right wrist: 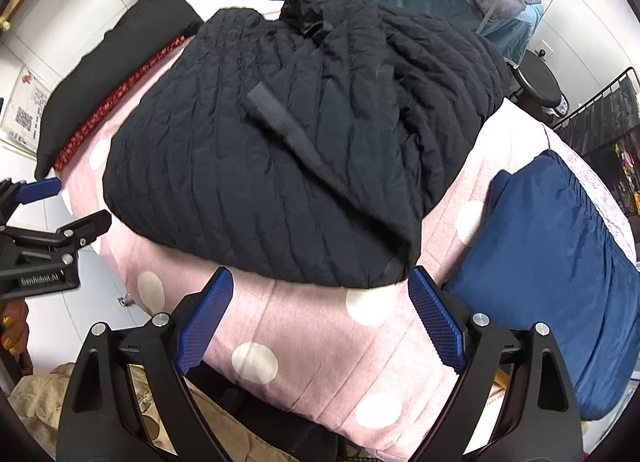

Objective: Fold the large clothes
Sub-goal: 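Grasp the jacket edge with the left gripper while the right gripper grasps another edge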

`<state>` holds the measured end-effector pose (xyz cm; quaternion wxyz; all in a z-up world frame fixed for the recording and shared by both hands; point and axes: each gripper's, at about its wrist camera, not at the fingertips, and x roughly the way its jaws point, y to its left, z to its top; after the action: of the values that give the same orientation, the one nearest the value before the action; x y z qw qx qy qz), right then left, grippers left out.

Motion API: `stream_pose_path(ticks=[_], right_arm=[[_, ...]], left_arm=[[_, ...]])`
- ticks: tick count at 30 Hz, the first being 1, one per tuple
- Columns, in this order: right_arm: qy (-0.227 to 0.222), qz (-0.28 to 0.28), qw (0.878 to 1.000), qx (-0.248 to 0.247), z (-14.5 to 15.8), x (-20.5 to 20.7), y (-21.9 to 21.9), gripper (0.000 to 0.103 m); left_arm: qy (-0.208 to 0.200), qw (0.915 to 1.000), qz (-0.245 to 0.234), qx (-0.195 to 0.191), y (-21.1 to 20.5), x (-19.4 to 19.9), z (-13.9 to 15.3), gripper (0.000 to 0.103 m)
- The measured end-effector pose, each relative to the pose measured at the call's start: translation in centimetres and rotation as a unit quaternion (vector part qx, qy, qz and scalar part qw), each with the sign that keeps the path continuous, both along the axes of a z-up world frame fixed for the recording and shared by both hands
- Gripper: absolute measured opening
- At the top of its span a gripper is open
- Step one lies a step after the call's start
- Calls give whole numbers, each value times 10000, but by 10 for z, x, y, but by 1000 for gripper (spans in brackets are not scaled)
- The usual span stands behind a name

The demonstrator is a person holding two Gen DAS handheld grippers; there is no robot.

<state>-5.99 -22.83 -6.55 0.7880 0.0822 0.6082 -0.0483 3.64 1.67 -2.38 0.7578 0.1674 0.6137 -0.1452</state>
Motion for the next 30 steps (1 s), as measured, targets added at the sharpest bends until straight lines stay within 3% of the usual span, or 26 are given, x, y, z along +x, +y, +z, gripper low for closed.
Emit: stream_pose_path(ticks=[5, 12, 18, 20, 21, 23, 25, 27, 30], right_arm=[[-300, -8, 9995, 51, 13, 26, -30, 88], [-722, -49, 9973, -79, 23, 126, -98, 88], [-472, -26, 9989, -21, -18, 216, -134, 88], [-306, -37, 9995, -51, -39, 231, -136, 88], [-253, -41, 9997, -49, -46, 233, -135, 84], [-265, -33, 9996, -39, -56, 228, -133, 76], [-416, 1, 9991, 33, -54, 218, -132, 59], [-598, 22, 9980, 216, -46, 202, -133, 32], [-877, 33, 9940, 657, -26, 167, -129, 16]], left_arm=[[20, 9989, 324, -351, 19, 43, 5, 97], [446, 9938, 179, -998, 8, 114, -11, 97], [1002, 9874, -173, -1215, -22, 149, -56, 95], [1212, 9849, -171, -1223, -27, 154, -70, 88], [1286, 9838, -192, -1234, -29, 154, -75, 83], [1407, 9811, -240, -1308, -32, 152, -80, 63], [1398, 9805, -308, -1344, -35, 149, -80, 55], [1228, 9840, -455, -1209, -42, 142, -75, 47], [1121, 9843, -609, -1220, -49, 129, -62, 34]])
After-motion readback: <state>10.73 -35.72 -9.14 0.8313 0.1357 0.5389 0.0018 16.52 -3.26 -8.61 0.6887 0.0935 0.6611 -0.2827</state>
